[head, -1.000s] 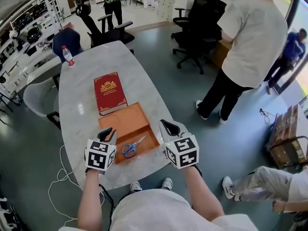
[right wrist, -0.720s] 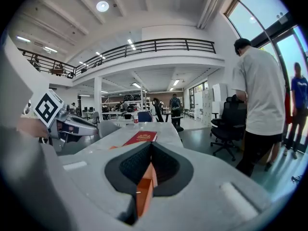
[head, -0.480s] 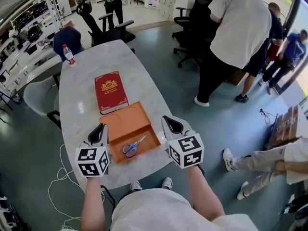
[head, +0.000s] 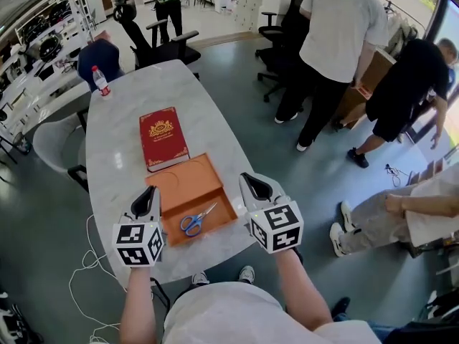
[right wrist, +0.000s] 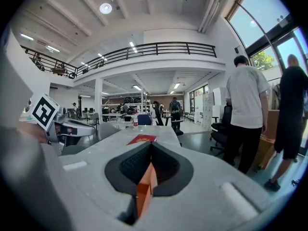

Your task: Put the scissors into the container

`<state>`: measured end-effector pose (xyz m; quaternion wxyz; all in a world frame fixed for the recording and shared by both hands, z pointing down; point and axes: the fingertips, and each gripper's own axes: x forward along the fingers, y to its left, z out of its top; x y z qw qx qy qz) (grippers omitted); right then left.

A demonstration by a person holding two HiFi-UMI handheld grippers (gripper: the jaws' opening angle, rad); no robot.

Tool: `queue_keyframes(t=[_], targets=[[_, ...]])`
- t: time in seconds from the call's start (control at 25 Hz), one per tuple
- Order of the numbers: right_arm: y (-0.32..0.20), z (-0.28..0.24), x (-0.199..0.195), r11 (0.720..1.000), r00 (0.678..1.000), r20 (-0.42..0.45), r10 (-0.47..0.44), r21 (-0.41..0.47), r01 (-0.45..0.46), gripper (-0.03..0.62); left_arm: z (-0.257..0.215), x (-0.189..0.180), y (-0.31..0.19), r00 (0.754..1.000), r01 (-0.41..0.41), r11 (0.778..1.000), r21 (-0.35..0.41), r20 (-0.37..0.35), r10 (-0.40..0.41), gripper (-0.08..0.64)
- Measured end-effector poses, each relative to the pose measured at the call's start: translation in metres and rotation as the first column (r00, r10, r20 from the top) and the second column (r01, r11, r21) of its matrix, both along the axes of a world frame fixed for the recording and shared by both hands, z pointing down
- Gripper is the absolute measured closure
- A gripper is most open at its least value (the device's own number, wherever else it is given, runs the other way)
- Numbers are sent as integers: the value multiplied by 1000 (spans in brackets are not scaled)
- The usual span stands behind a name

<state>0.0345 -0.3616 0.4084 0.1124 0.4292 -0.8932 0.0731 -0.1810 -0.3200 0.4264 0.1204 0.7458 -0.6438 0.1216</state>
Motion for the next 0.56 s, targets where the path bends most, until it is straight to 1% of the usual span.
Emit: queue_keyframes(t=[0.56], targets=[[-6, 4, 1, 1000, 1000, 1, 7, -6, -7, 587, 9, 6, -7, 1000, -22, 1000, -21, 2, 22, 531]])
